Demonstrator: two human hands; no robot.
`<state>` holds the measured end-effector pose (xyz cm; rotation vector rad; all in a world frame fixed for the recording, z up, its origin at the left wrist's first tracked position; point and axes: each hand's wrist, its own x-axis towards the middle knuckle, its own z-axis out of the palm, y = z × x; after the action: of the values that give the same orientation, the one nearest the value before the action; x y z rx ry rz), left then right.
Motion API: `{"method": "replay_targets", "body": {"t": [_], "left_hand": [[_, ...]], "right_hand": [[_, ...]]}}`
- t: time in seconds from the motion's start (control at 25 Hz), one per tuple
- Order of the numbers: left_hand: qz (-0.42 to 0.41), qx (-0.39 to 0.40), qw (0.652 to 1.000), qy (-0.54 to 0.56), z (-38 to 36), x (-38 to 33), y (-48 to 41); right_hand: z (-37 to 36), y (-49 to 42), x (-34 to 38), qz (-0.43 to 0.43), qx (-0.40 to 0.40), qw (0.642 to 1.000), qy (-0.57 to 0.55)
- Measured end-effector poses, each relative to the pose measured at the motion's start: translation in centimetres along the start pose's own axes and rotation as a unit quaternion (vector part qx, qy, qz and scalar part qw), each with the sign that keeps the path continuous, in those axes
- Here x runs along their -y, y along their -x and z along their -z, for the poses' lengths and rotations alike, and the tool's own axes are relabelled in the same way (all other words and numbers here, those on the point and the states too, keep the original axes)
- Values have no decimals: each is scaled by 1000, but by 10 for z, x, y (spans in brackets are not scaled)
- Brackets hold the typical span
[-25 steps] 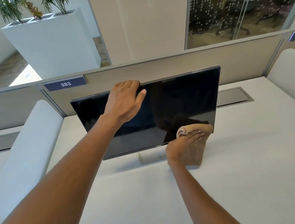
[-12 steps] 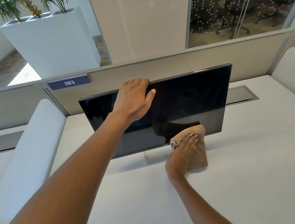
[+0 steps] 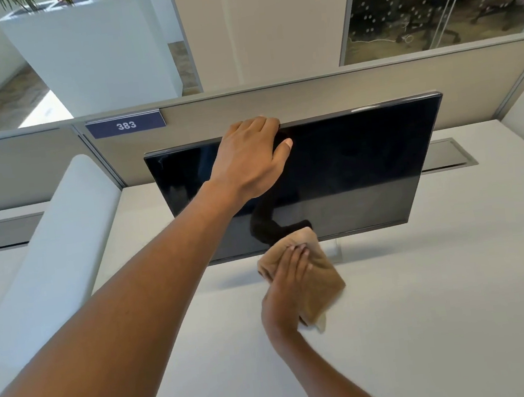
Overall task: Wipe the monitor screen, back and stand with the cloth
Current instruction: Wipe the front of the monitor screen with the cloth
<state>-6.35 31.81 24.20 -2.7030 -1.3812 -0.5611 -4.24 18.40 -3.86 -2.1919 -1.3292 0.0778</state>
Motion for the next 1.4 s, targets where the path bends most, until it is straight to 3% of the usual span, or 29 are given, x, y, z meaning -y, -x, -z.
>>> {"method": "replay_targets", "body": {"t": [0.12, 0.28, 0.4, 0.6, 0.96, 1.32, 1.4], "left_hand": [[-6, 6, 1000, 2, 2, 2, 0], [-10, 10, 1000, -23, 3, 6, 3], [-8, -27, 997, -71, 2, 20, 21], [71, -109, 987, -91, 16, 89, 67], [61, -106, 992, 24, 11, 109, 82], [68, -107, 992, 3, 8, 115, 84], [62, -93, 994, -16, 13, 117, 83]], "right_hand": [[0, 10, -1, 41, 24, 999, 0], [19, -1, -29, 49, -11, 999, 16], [32, -19, -46, 3, -33, 999, 6], [29, -26, -55, 19, -58, 998, 20], [-8, 22, 16, 67, -6, 994, 85], [-30, 72, 92, 160, 67, 980, 93], [-23, 73, 93, 179, 64, 981, 43]]}}
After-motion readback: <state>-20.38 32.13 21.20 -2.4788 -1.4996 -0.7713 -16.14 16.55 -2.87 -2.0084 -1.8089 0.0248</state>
